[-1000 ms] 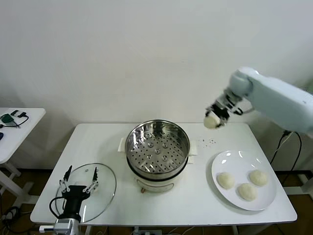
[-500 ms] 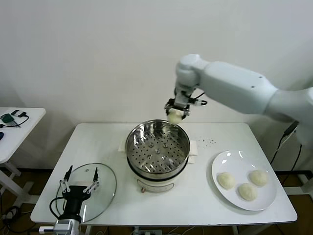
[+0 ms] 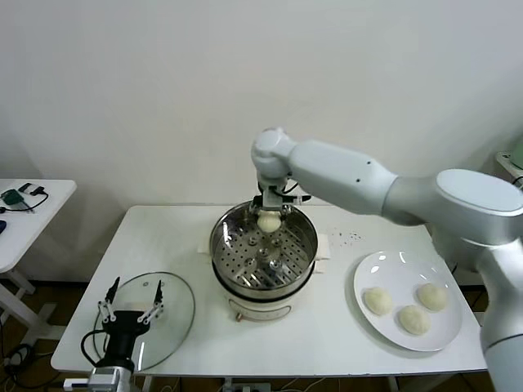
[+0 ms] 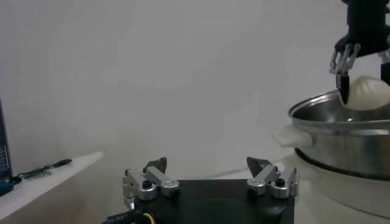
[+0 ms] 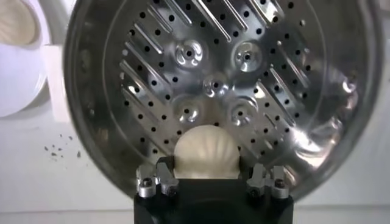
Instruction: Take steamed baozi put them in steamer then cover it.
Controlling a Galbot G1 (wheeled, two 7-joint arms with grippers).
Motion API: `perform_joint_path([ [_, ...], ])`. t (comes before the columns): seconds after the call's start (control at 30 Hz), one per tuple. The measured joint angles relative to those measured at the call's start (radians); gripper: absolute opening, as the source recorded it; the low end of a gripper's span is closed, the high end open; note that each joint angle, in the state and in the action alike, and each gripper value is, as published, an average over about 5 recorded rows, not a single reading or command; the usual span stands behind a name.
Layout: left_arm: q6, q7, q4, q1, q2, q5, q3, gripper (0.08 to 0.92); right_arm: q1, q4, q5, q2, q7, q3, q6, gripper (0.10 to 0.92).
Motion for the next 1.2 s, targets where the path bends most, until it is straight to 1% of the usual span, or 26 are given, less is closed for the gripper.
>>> perform_joint_path([
  [0.13, -0.001, 0.0, 0.002, 0.004, 0.0, 0.0, -0.002, 0.823, -0.009, -0.013, -0.017, 0.008, 0.006, 0.006, 0.004, 0.79],
  [0.2, -0.001, 0.0, 0.002, 0.005, 0.0, 0.0, -0.002, 0.823, -0.011, -0.015, -0.022, 0.009, 0.005, 0.01, 0.006, 0.812],
  [0.47, -0.001, -0.002, -0.001, 0.005, 0.0, 0.001, -0.001, 0.823, 0.008, 0.016, -0.002, -0.017, -0.008, 0.016, 0.007, 0.823],
  [0.7, -0.001, -0.003, -0.007, 0.013, 0.0, 0.004, 0.004, 0.823, 0.087, 0.099, 0.078, -0.1, 0.013, -0.013, -0.027, 0.823],
  [0.83, -0.001, -0.003, -0.011, 0.018, 0.001, 0.006, 0.006, 0.823, 0.173, 0.167, 0.184, -0.181, 0.083, -0.093, -0.111, 0.823],
  [0.97, -0.001, -0.003, -0.017, 0.024, 0.002, 0.008, 0.009, 0.823, 0.263, 0.244, 0.336, -0.276, 0.137, -0.188, -0.25, 0.823],
  [1.2, -0.003, -0.003, -0.029, 0.04, 0.005, 0.006, 0.01, 0.823, 0.361, 0.342, 0.613, -0.453, 0.145, -0.317, -0.525, 0.823],
])
